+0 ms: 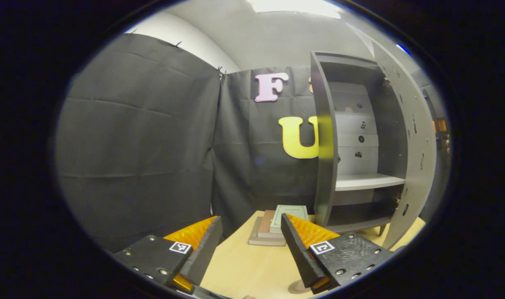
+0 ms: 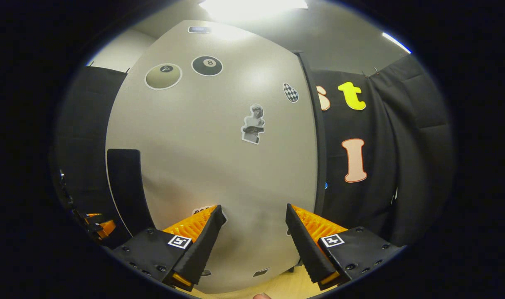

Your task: Open the cabinet door with the right hand, grasp the bottle in the cabinet with the left hand and place it on the coaster, then close the cabinet door with the right hand.

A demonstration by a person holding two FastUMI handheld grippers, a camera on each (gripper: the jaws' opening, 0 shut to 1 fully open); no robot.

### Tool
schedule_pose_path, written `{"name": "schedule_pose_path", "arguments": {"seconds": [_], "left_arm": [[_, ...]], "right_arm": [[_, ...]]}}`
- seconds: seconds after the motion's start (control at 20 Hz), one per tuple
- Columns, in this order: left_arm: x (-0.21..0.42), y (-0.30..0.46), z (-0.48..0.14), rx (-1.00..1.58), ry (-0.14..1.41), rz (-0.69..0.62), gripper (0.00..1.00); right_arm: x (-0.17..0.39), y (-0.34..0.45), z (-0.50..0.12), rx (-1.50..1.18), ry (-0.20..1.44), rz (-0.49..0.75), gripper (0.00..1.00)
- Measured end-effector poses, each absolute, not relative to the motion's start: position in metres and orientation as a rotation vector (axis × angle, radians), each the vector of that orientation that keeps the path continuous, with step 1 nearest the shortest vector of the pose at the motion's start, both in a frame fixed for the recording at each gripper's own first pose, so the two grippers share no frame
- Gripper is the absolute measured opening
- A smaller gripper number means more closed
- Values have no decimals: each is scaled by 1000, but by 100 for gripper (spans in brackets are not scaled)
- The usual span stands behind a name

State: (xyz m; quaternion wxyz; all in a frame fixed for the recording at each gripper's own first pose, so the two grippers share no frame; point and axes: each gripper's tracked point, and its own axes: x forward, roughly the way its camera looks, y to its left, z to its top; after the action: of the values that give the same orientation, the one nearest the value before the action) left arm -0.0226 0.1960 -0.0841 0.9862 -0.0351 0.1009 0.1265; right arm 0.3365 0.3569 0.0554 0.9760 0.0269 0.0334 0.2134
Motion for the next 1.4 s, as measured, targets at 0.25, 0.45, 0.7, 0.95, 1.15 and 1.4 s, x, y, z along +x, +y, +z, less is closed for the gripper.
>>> {"name": "schedule_pose_path", "arguments": {"seconds": [0.25,0.45,0.7,0.95,1.15,1.4], "left_arm": [[-40,223,-88,-65,211,295,85],[-52,246,-91,-47,218,334,85],[-61,265,-95,-44,226,364,85],[-57,271,-100,-27,235,356,85],[-51,272,-101,-19,238,327,85],[-37,271,-97,-28,221,283,85]], "right_arm": [[354,382,48,70,70,449,98],[366,401,43,70,69,456,98],[379,412,41,78,70,447,98],[393,420,39,93,76,430,98],[402,427,38,94,70,411,98],[410,434,39,82,61,378,98]]}}
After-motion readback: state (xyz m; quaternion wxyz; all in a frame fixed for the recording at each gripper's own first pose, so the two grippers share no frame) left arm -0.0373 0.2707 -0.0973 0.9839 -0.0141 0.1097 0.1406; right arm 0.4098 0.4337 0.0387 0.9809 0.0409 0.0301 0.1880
